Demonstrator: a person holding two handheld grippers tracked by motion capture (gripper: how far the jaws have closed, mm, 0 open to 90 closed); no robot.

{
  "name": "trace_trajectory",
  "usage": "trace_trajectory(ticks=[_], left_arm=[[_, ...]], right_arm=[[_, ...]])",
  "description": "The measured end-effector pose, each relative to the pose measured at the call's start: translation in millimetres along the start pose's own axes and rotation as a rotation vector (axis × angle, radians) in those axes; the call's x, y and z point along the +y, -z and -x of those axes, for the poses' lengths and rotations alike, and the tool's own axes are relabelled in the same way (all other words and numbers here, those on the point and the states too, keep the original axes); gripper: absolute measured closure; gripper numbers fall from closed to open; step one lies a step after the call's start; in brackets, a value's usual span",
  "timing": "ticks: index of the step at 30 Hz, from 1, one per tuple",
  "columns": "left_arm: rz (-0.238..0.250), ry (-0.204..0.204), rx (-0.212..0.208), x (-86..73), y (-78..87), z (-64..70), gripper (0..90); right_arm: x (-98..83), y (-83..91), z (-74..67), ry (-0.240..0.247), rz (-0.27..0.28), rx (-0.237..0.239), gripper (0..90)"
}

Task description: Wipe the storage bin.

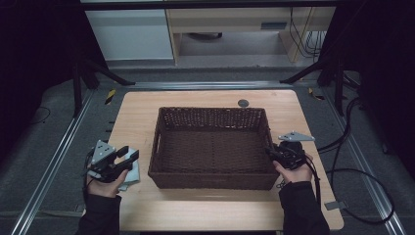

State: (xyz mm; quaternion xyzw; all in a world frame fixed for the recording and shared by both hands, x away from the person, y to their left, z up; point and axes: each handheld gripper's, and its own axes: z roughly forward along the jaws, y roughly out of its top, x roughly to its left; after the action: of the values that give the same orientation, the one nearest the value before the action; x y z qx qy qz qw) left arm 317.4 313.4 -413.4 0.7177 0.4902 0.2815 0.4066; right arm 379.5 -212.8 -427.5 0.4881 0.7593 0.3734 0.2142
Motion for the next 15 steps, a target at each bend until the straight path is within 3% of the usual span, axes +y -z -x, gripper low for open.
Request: trace_trajectory(ticks=[4,8,11,15], left_arm=[[-0.052,0.002,0.055,-18.2,1.7,-17.6,53.2],[-0.094,0.021,0.071,-30.5,-4.2,-32.7,51.2],[-0.133,0.027,0.070,-37.2,-12.3,-37.5,51.4],[-0.195,-0.012,0.069,-43.3,-24.1,-36.1,51.6]], right_arm=[[0.9,0.5,-2.9,0.019,-0.011,-0.021,71.0],[0.3,1.0,-2.8,0.014,-0.009,-0.020,70.6],[-0.3,1.2,-2.2,0.000,-0.004,-0.012,69.8],[-0.1,1.3,-2.0,0.001,-0.002,-0.013,68.8]])
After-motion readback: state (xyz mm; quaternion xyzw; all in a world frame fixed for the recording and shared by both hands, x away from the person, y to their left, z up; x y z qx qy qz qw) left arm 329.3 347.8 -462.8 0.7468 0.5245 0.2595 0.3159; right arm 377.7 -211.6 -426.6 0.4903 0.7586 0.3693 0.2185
